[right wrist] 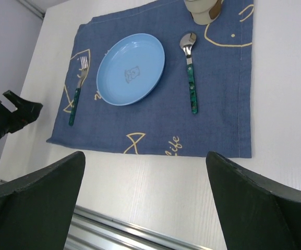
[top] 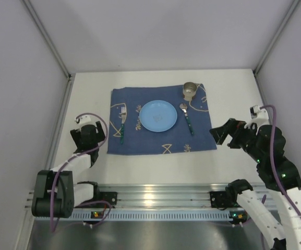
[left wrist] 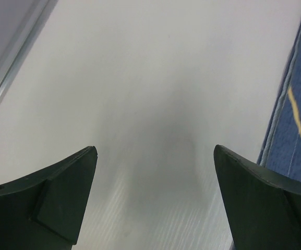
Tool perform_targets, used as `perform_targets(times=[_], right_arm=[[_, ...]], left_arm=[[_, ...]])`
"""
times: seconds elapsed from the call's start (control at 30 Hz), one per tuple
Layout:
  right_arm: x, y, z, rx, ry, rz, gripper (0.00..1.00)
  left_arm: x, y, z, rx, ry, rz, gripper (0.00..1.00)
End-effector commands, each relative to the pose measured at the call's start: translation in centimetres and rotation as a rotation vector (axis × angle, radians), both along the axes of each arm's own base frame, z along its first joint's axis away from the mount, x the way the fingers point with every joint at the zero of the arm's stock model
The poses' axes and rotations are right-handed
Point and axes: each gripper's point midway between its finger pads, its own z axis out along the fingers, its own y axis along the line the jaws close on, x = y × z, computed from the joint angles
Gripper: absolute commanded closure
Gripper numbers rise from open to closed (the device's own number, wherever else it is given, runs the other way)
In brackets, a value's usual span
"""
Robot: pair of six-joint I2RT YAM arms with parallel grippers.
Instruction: Set the dinner table for one person
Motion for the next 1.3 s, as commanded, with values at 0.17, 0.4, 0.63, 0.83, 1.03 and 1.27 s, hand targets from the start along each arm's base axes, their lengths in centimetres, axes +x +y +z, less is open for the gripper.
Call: perform_targets(times=[0.17, 0.4, 0.63, 0.83, 1.03, 1.27], right_arm=[[-0.5, -0.5, 0.7, 0.016, -0.054, -0.028, 0.0], [-1.7, -0.9, 0.0, 0.012, -0.066, -0.027, 0.0], [-2.5, -1.2, -0.6, -0.006, -0.045, -0.026, 0.0], [-2.4, -0.9, -0.5, -0.001, -0.032, -0.012, 0.0], [-2.4, -0.6, -1.4, -0.005, -0.008, 0.006, 0.0], [-1.9, 0.7, -0.7, 0.029, -0.061, 0.069, 0.0]], left_arm=[[6.3, -1.4, 3.8, -0.036, -0.252, -0.134, 0.01], [8.2, -1.2, 4.3, -0.027, -0.287, -0.186, 0.01], [10.5, -2.1, 3.1, -0.069, -0.22, -0.263, 0.02], [7.3, -3.6, 3.7, -0.068, -0.419, -0.334, 0.02], [8.9, -4.5, 2.9, -0.033, -0.358, -0.367, 0.02], [8.9, -4.4, 3.0, -0.021, -0.356, -0.354, 0.01]])
